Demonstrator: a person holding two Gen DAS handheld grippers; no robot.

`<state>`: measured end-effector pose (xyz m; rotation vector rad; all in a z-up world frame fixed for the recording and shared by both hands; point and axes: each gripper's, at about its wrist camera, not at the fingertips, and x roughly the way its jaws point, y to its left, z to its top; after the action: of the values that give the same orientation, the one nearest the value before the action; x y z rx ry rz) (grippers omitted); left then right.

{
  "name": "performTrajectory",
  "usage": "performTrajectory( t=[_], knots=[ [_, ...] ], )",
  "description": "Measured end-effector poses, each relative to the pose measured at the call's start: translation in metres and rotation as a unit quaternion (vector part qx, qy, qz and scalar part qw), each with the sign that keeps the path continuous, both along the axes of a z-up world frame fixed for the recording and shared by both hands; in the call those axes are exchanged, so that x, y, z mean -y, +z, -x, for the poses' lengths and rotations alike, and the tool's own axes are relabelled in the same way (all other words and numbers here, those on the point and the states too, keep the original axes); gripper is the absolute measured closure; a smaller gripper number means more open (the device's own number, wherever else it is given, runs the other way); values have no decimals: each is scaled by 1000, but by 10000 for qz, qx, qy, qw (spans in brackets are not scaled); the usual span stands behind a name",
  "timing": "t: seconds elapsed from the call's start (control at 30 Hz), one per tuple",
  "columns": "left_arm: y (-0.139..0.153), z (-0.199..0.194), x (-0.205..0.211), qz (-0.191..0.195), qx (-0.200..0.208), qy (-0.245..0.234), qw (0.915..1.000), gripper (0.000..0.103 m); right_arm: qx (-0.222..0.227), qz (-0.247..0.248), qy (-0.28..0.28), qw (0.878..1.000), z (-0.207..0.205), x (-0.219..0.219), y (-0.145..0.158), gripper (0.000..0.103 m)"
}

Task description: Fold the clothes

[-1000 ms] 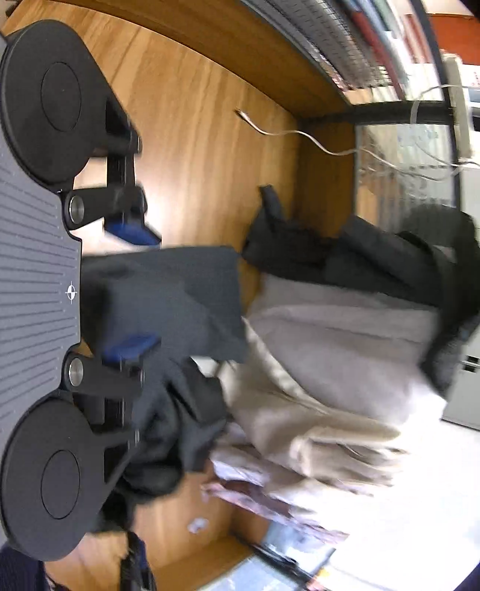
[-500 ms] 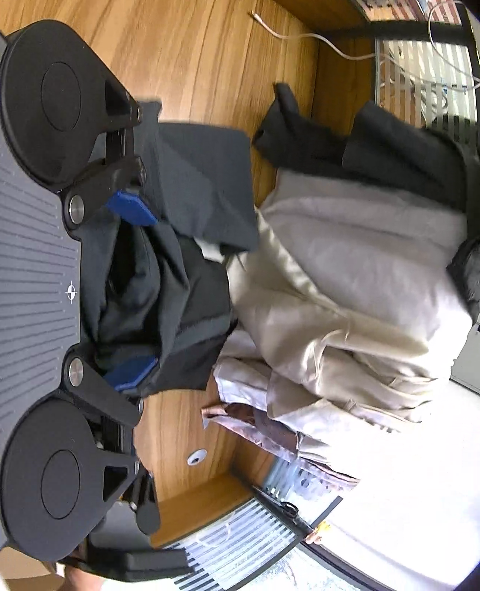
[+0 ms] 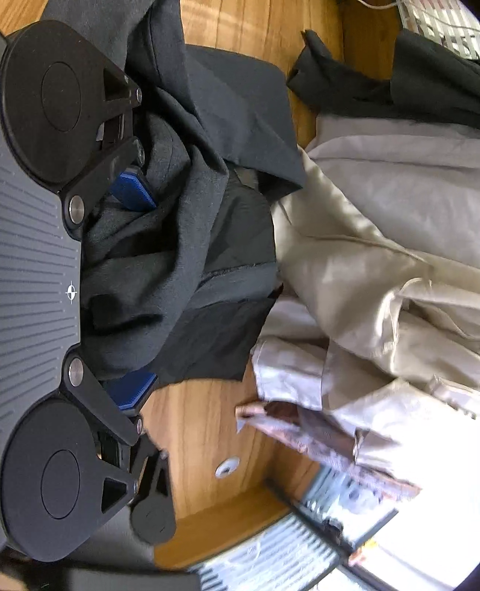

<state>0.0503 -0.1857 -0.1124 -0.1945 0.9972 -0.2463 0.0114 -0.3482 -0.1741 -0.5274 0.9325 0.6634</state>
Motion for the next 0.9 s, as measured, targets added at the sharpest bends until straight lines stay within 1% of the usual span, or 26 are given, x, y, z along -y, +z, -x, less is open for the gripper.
performTrajectory(
  t=[0.03,0.07,0.1,0.17,0.2,0.23,0.27,0.33,0.4,0.57,0.67,0.77,0.83,0.9],
  knots=[
    [-1,-2,1,-35,-13,83,10000,19,-4,-18,-36,10000,-2,0,0,75],
    [-3,-4,1,-68,-25,166,9998,32,-20,-68,-100,9999,-3,1,0,78],
    [-3,-5,-1,-116,-15,220,9997,37,-28,-98,-163,9998,-4,2,1,80],
    [-4,-5,-6,-151,36,276,9995,65,-5,-151,-293,9995,-6,4,3,84],
    [-3,-4,-10,-70,56,287,9995,71,24,-201,-386,9991,-7,7,5,86],
    [-2,-3,-15,50,59,298,9995,84,30,-271,-491,9984,-8,9,8,88],
    [1,-2,-21,168,105,334,9992,93,34,-343,-596,9976,-9,12,10,89],
    [12,2,-30,321,297,452,9980,95,144,-490,-824,9953,-11,17,20,89],
    [29,5,-36,340,583,602,9959,96,261,-637,-1052,9921,-14,23,30,90],
    [75,2,-54,614,1150,909,9873,97,572,-973,-1646,9799,-22,38,58,94],
    [101,1,-70,758,1503,1185,9786,97,851,-1100,-2014,9696,-31,52,82,96],
    [124,0,-90,943,1802,1498,9676,97,1153,-1130,-2369,9580,-36,67,104,98],
    [138,-1,-105,1031,1980,1719,9595,98,1351,-1136,-2622,9487,-38,78,119,98],
    [150,-2,-119,1035,2144,1912,9522,98,1513,-1177,-2915,9372,-39,95,135,98]
  ],
)
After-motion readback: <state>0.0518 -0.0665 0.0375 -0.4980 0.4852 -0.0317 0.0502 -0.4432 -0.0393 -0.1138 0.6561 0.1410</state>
